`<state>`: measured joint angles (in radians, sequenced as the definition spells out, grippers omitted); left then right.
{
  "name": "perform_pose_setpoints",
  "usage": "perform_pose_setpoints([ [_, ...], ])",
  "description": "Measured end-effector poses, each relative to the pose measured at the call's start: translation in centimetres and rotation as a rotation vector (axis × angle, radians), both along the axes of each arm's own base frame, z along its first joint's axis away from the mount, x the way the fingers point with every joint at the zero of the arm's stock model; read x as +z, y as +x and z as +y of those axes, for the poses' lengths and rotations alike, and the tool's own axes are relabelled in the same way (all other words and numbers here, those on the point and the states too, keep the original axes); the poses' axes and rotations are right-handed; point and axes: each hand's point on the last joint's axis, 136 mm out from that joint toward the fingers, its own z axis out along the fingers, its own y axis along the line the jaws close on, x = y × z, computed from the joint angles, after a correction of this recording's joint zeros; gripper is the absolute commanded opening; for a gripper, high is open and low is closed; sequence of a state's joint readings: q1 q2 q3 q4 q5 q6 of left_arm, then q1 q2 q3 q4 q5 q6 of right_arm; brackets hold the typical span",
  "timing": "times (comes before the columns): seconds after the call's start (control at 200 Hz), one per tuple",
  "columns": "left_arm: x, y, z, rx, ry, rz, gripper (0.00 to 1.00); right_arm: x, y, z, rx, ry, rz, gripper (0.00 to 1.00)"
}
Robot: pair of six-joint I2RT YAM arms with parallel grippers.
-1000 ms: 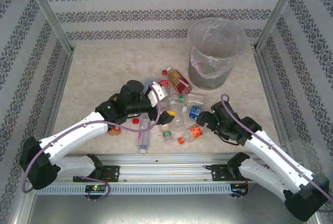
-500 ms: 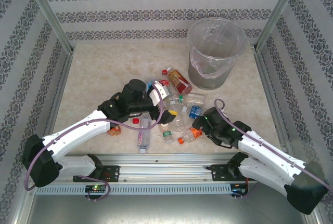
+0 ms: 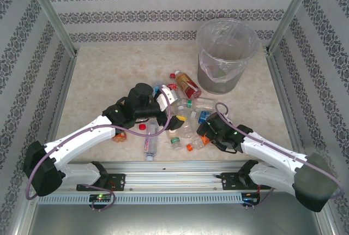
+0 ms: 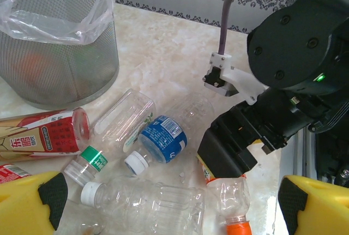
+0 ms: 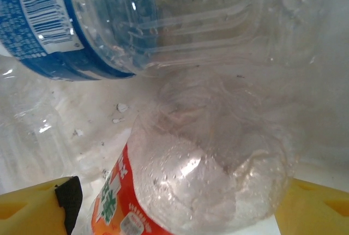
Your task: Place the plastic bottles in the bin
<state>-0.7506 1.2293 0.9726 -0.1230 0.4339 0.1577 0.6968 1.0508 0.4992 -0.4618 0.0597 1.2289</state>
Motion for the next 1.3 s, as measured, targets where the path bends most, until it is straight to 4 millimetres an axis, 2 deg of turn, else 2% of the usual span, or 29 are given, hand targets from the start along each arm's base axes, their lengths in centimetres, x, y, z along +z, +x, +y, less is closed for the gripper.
perform_pose_setpoints([
  [0.295, 0.0, 0.0, 0.0, 0.000, -0.001, -0.001, 1.00, -1.4, 0.6, 0.3, -0.006, -0.025, 0.020, 0.73],
  [0.615, 0.1, 0.0, 0.0, 0.001, -0.003, -0.002, 1.00, -1.3, 1.5, 0.2, -0.013, -0.049, -0.027, 0.59],
  [0.879, 0.2, 0.2, -0.1, 0.013, -0.030, 0.007, 1.00, 2.1, 1.9, -0.8, 0.020, -0.043, -0.175, 0.55],
  [1.129, -0.3, 0.1, 0.3, 0.061, -0.089, 0.038, 1.00, 5.1, 1.4, -1.9, 0.153, -0.097, -0.302, 0.54],
  [1.304, 0.2, -0.1, 0.7, 0.090, -0.149, 0.047, 1.00, 8.7, 2.1, -1.7, 0.260, -0.148, -0.400, 0.54],
])
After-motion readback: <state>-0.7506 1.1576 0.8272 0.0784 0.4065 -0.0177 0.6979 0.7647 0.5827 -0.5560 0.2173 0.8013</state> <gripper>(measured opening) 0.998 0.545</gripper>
